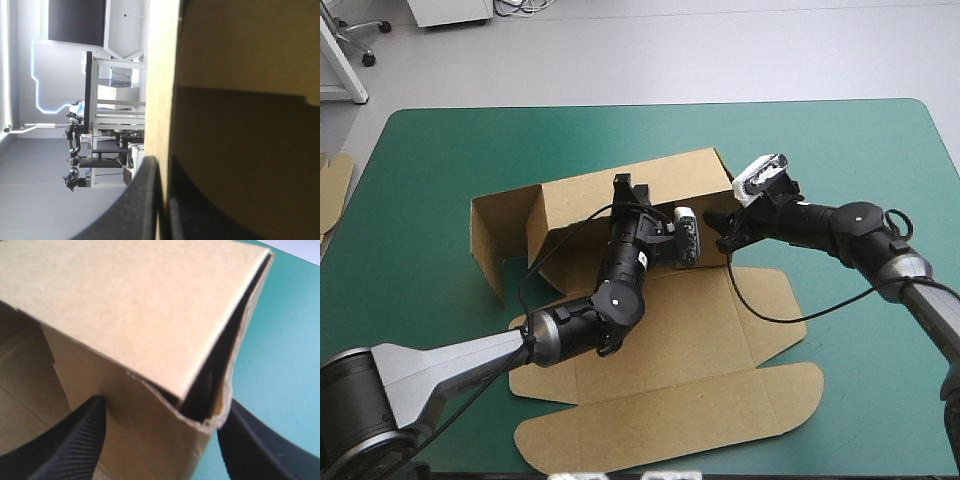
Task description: Fold the box
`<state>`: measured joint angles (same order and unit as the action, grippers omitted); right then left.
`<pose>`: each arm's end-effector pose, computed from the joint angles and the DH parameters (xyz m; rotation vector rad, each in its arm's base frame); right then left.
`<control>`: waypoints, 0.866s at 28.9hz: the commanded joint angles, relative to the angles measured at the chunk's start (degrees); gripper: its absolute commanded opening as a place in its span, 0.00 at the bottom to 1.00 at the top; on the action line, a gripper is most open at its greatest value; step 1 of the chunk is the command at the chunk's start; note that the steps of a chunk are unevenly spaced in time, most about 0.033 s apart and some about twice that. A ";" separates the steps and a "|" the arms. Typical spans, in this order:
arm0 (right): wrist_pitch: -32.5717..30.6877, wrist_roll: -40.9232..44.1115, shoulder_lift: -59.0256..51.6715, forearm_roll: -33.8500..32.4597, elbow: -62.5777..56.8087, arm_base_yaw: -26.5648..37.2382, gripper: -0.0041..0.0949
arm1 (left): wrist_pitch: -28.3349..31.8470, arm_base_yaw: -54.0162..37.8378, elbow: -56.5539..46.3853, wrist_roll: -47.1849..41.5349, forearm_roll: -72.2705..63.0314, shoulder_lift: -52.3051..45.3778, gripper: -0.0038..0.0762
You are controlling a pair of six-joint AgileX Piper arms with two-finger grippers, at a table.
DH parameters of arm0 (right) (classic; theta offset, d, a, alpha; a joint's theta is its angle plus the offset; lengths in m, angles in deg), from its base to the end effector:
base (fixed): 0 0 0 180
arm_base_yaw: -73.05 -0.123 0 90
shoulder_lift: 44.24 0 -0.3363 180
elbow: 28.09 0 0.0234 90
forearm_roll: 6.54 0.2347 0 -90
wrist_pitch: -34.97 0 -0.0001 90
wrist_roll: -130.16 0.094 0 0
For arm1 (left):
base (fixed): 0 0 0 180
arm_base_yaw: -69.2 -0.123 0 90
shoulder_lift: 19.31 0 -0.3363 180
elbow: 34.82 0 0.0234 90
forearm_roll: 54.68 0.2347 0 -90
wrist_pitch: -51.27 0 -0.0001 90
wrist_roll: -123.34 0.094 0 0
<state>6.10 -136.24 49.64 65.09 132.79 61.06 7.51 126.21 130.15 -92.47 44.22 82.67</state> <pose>0.3022 0.1083 0.3430 -0.7926 1.9514 0.4547 0.2470 -0.2624 0.3444 1.3530 1.3126 0.8207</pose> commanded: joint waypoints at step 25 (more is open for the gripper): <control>2.61 -0.24 1.27 2.95 2.80 -2.87 0.24 | 3.76 0.57 4.32 -0.52 2.19 -1.34 0.03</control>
<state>12.47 -135.64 52.51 66.71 134.02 58.49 7.94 126.11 132.26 -92.00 42.39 83.02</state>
